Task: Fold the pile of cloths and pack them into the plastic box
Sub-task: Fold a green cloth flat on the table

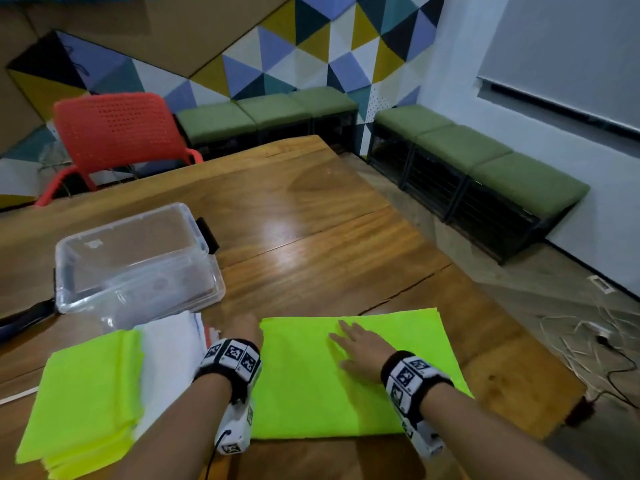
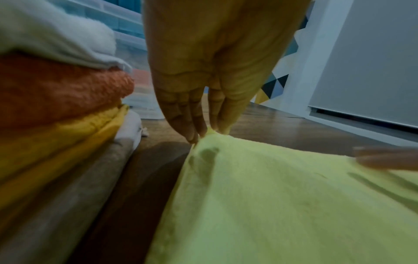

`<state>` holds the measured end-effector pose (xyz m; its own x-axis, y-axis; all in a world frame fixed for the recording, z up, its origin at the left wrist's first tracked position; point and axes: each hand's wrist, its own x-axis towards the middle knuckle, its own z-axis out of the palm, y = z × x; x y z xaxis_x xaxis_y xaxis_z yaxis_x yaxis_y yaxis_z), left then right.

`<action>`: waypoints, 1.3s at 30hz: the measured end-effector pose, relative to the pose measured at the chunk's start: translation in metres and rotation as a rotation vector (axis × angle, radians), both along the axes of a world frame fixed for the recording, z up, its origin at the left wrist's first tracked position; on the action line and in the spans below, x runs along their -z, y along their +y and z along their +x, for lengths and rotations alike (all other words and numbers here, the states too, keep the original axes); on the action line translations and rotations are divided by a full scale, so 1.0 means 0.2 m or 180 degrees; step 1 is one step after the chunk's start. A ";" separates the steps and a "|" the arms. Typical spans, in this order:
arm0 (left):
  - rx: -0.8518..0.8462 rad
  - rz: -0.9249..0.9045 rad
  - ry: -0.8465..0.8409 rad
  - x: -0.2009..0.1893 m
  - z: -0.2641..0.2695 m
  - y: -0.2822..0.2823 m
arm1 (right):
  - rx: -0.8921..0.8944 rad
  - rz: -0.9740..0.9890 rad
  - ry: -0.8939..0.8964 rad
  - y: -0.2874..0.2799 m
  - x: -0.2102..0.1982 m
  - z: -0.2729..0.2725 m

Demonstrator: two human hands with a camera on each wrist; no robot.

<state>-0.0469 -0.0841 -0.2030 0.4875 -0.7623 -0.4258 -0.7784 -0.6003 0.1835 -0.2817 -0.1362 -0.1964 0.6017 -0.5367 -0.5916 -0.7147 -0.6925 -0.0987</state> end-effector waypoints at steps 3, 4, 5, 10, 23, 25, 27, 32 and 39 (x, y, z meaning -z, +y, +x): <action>-0.0298 0.0035 0.0141 0.01 0.00 -0.03 | -0.0019 0.0204 0.0310 0.06 0.06 0.04; -0.0443 -0.0012 0.0222 0.01 0.01 -0.04 | 0.0009 0.0222 0.0323 0.07 0.07 0.04; -0.0579 -0.0052 0.0345 0.01 0.01 -0.04 | 0.0027 0.0231 0.0313 0.07 0.08 0.03; -0.0661 -0.0733 0.1083 0.03 0.07 -0.07 | 0.0062 0.0303 0.0270 0.07 0.07 0.04; 0.0023 -0.0241 0.0117 0.06 0.12 -0.06 | 0.0037 0.0251 0.0249 0.08 0.10 0.01; 0.0018 -0.0194 0.0057 0.07 0.11 -0.07 | 0.0047 0.0216 0.0178 0.08 0.12 0.00; -0.0031 -0.0251 -0.0016 0.05 0.09 -0.07 | 0.0046 0.0191 0.0107 0.06 0.14 -0.01; 0.0123 -0.0499 -0.0561 -0.01 -0.09 -0.07 | 0.0417 0.0000 -0.0351 0.00 0.14 0.06; 0.1457 -0.0200 -0.0281 0.25 -0.43 0.14 | 0.0843 -0.0300 -0.0307 0.06 0.17 -0.04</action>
